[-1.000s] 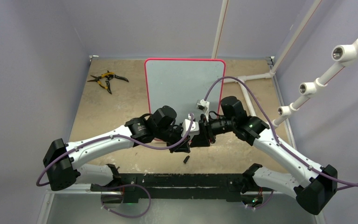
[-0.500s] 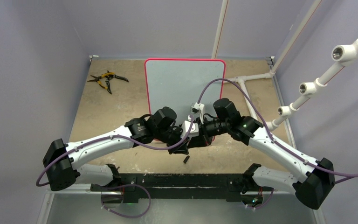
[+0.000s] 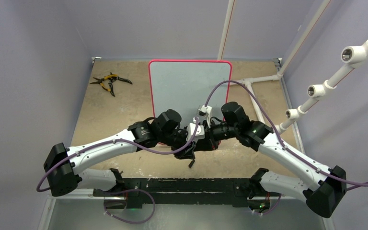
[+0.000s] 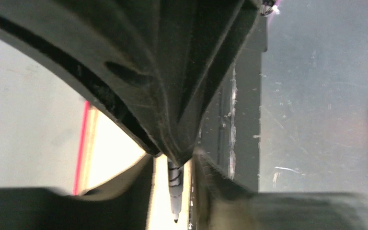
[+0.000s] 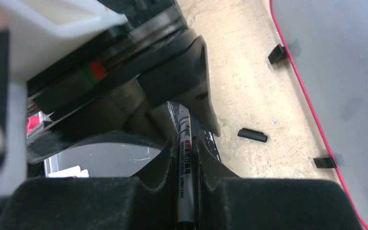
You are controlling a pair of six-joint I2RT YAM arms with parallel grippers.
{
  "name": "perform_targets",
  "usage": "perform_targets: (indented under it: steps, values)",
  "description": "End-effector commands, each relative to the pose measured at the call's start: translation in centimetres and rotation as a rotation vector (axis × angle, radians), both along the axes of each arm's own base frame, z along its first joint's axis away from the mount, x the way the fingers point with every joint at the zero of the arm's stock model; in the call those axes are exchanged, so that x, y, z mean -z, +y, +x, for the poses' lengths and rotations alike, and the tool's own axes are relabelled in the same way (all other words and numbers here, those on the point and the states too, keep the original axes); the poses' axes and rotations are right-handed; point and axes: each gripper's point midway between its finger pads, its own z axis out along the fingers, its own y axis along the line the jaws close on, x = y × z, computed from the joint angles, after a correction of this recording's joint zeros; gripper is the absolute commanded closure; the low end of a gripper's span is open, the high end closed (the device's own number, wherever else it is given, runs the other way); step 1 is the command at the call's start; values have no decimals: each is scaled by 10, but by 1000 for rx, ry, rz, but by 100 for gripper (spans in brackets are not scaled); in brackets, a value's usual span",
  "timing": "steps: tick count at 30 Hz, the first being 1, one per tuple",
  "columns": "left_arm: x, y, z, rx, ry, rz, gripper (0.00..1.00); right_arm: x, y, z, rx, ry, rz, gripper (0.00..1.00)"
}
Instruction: Write a sentence on the whiteboard
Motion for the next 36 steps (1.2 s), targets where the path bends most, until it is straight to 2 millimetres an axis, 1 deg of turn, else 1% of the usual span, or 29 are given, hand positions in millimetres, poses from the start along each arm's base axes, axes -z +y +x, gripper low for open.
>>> perform_targets:
  steps: [1,4,9,12,14,16,18,19,21,23,27,30,33,36]
  values:
    - [-33,1,27,-114,-96,-90,45,-44,1,8,56,-122,95,100]
    - [-56,8,41,-181,-143,-143,37,-69,-2,16,139,-170,156,100]
    - [-101,25,59,-271,-229,-195,35,-94,-13,24,227,-247,189,100]
    - [-124,40,70,-342,-293,-189,34,-105,-18,29,275,-292,211,100]
    - [-139,51,81,-413,-339,-179,34,-113,-23,36,328,-326,229,100]
    - [-157,62,90,-482,-377,-184,34,-118,-26,38,351,-347,244,100]
    - [-178,71,99,-553,-409,-210,34,-124,-30,41,384,-374,268,100]
    - [-192,76,104,-594,-428,-231,34,-130,-31,41,391,-393,295,100]
    - [-214,80,111,-645,-449,-271,34,-138,-32,41,400,-407,330,100]
    - [-230,82,121,-692,-468,-293,34,-146,-31,41,404,-426,370,100]
    - [-257,81,140,-749,-488,-340,34,-161,-34,44,439,-468,451,100]
    - [-271,86,166,-794,-488,-359,33,-172,-35,43,455,-488,526,100]
    - [-279,97,193,-833,-436,-399,33,-179,-35,41,451,-506,591,100]
    - [-287,119,217,-891,-400,-456,33,-182,-35,40,452,-531,629,100]
